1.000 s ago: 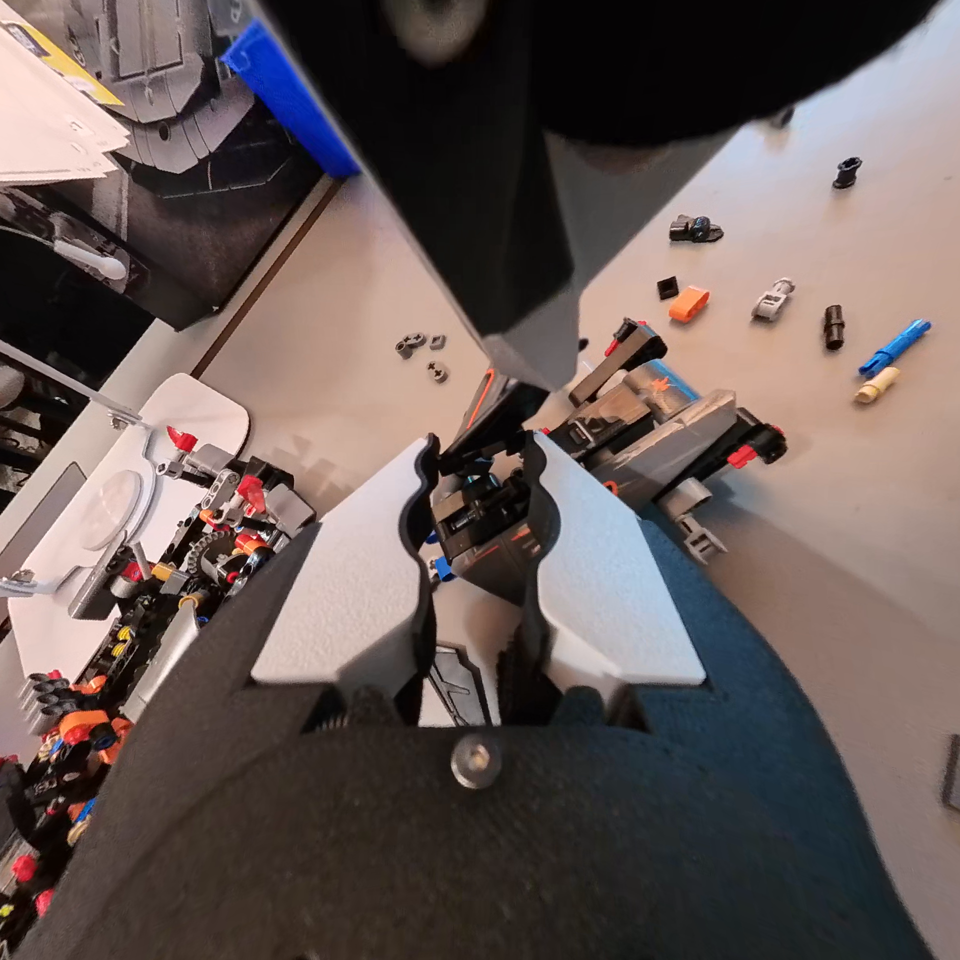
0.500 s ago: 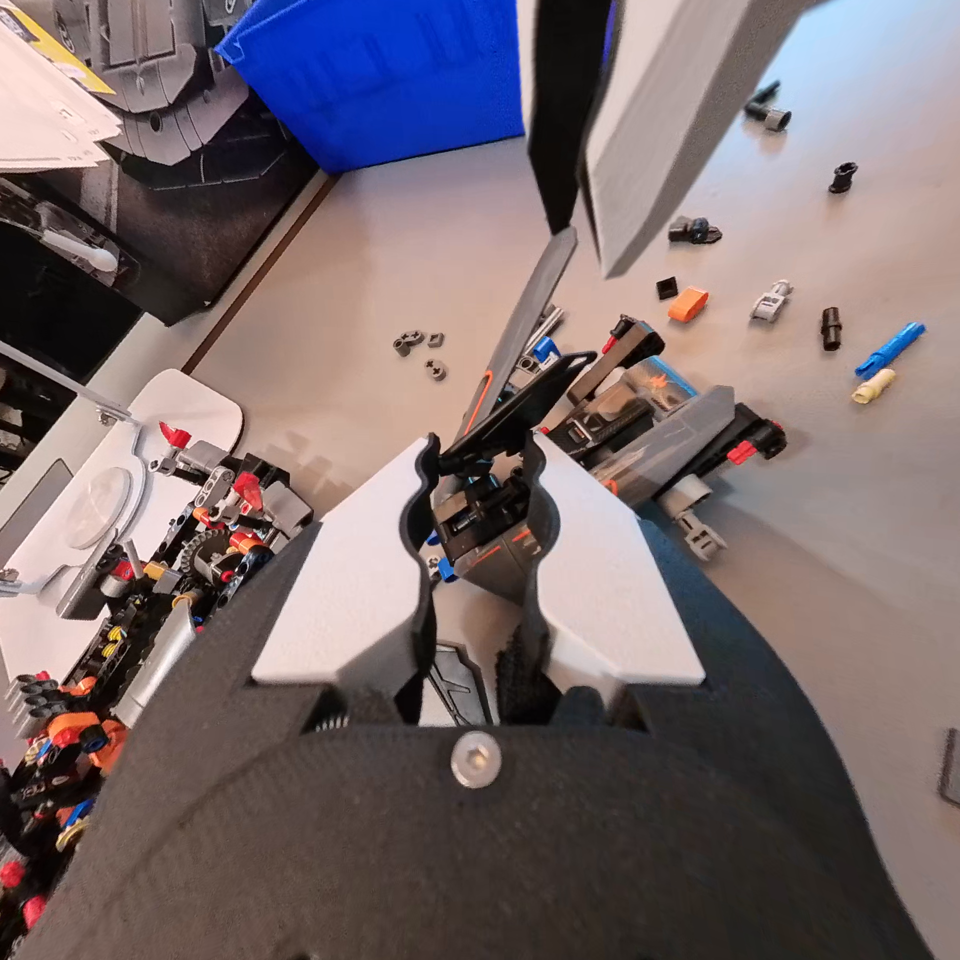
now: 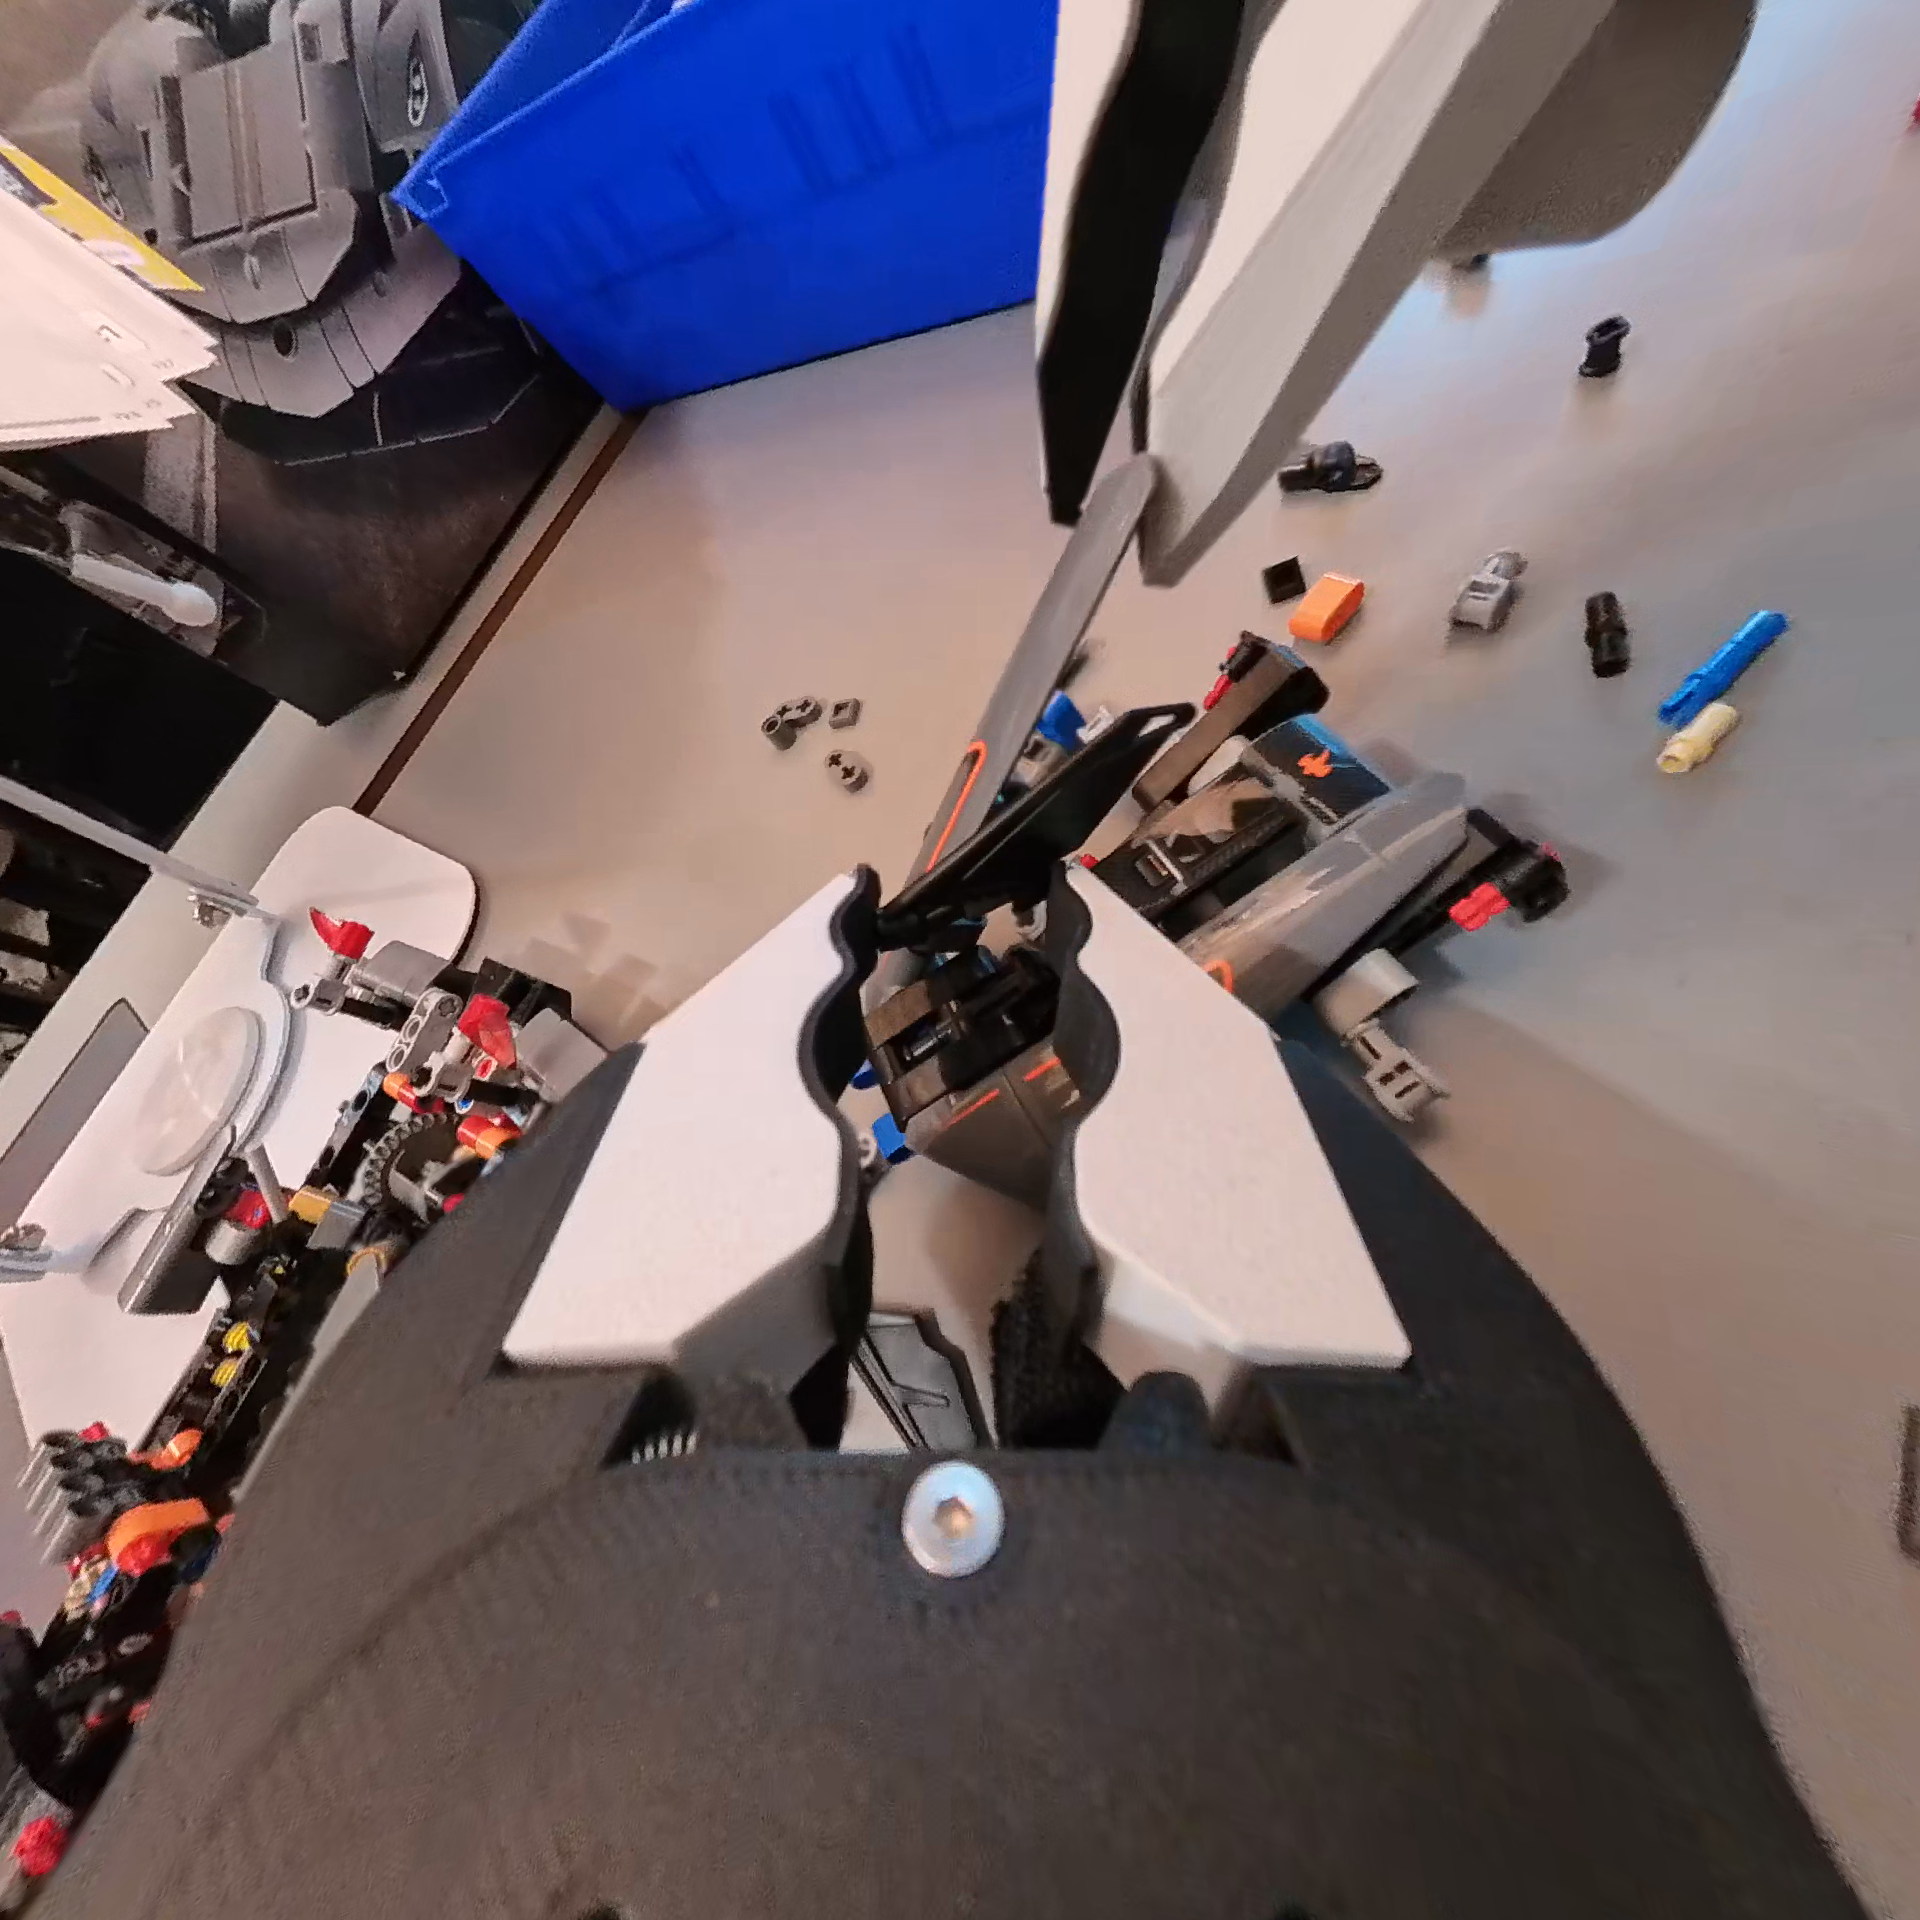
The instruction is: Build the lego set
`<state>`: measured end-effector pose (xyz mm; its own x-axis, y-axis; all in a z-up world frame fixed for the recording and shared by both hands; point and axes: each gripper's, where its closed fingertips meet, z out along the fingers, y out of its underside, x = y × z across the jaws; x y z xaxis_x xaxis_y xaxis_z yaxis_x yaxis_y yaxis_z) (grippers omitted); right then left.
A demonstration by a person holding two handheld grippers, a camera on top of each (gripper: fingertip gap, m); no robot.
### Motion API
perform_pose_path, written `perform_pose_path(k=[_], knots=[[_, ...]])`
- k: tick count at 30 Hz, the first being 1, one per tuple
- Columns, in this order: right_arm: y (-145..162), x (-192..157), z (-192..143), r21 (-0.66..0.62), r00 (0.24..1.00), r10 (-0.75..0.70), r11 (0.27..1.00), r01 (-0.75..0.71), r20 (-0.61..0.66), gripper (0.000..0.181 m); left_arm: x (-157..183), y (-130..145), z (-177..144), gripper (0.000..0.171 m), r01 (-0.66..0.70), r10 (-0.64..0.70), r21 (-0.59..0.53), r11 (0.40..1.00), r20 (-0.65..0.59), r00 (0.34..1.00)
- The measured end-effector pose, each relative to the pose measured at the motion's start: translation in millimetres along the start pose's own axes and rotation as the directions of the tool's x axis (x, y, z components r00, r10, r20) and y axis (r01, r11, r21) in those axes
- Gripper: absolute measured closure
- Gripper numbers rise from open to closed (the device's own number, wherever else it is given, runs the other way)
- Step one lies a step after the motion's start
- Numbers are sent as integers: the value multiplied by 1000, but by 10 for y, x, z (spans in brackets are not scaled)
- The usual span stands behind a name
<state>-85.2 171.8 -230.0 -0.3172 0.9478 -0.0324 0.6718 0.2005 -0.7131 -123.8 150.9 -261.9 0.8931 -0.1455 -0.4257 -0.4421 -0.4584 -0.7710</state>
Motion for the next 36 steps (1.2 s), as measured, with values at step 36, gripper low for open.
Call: perform_pose_path(k=[36], knots=[[95,-326,387,127,953,118,979,-158,278,172,154,-68,-13,143,-82,96,90,993,-163,982]])
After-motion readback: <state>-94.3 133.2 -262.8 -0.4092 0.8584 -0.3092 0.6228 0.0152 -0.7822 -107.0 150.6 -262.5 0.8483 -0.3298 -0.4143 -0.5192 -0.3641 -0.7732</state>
